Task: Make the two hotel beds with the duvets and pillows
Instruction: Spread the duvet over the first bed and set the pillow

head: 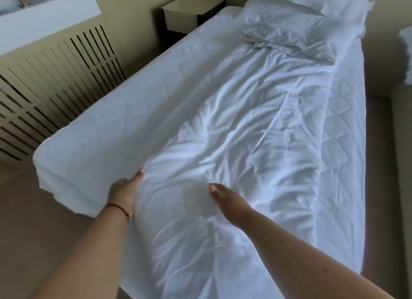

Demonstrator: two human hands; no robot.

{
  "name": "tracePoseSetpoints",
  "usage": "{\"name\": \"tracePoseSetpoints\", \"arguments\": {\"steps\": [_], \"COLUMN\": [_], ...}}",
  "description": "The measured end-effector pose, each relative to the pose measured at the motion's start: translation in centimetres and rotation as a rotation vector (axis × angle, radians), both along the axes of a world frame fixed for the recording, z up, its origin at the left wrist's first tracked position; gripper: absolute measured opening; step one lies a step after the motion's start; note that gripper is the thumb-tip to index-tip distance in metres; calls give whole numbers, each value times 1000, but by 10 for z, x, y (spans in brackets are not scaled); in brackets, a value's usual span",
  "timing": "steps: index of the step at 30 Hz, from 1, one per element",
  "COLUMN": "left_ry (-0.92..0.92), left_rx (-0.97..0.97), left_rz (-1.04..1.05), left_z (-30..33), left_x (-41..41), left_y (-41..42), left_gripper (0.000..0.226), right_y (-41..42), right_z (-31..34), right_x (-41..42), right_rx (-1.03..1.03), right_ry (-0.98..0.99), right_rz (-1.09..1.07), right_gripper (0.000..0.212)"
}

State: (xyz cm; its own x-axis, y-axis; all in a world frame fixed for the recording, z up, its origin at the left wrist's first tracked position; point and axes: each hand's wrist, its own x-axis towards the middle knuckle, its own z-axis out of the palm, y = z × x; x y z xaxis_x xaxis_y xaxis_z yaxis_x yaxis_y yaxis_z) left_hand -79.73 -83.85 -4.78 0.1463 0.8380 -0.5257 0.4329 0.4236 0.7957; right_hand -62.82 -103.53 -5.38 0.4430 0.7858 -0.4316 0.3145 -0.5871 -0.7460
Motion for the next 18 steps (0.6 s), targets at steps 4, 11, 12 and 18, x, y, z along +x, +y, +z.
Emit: {"name": "tracePoseSetpoints", "arguments": {"steps": [4, 11, 12, 18], "left_ry": [-165, -300, -346, -353], "left_rx": [-277, -364, -329, -9], "left_rz": [-72, -311, -319, -368], "left_z": [-13, -14, -8, 35], "left_x": [-47, -102, -101, -97], "left_y": [2, -65, -62, -32], "left_gripper": [78, 63, 64, 44], "right_y": [-16, -61, -65, -61], "right_z": [-16, -35, -34, -16], "right_x": [-41, -114, -123, -166], "right_rx": [-84, -81, -92, -14], "right_ry": [-244, -382, -384, -336], "right_rz": [137, 65, 49, -110], "right_gripper": [46, 63, 66, 43]}}
